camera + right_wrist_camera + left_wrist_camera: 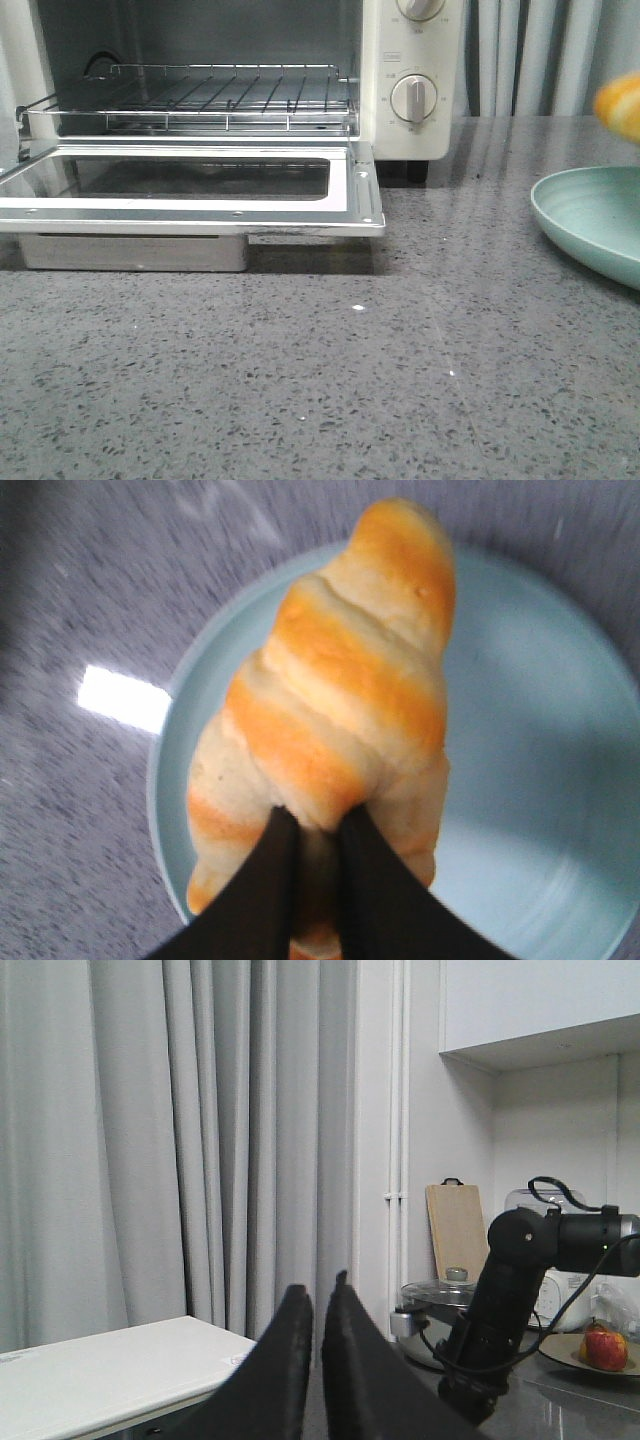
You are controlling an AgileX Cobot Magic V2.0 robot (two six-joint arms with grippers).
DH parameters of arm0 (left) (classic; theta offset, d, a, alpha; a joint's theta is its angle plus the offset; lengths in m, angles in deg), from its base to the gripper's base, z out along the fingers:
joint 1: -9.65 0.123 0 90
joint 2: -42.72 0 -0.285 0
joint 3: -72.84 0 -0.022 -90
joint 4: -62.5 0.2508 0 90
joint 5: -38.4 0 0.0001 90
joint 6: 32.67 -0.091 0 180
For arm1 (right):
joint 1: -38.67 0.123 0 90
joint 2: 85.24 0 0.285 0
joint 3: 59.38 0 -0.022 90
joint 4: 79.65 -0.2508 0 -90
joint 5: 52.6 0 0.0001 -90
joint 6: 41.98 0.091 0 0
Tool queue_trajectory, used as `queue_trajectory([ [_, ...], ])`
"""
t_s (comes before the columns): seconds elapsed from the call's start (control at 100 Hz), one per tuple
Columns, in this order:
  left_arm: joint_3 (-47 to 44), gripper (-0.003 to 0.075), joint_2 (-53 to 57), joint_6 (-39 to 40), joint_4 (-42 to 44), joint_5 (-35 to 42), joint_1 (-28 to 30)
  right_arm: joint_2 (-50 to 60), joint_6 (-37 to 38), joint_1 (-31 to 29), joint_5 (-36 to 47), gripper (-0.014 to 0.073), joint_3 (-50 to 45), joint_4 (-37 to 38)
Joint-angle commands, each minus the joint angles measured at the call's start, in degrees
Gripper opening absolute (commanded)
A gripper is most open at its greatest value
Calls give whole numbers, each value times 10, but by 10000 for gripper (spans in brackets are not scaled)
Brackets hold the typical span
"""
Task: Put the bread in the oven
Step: 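Lift the bread roll and carry it toward the open oven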
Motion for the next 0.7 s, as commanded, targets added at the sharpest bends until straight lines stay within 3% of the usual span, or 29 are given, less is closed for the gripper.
queue_trajectory([
  [0.0, 19, -20, -6, 3, -16, -13, -3, 15, -5, 24, -34, -36, 71, -14],
  [0.23, 19, -20, -6, 3, -16, -13, -3, 15, -32, 145, -42, -36, 186, -18],
  [0.42, 19, -20, -6, 3, -16, -13, -3, 11, -55, 255, -42, -36, 217, -15],
  [0.69, 19, -20, -6, 3, -16, -13, -3, -35, -94, 279, -42, -36, 220, -7],
])
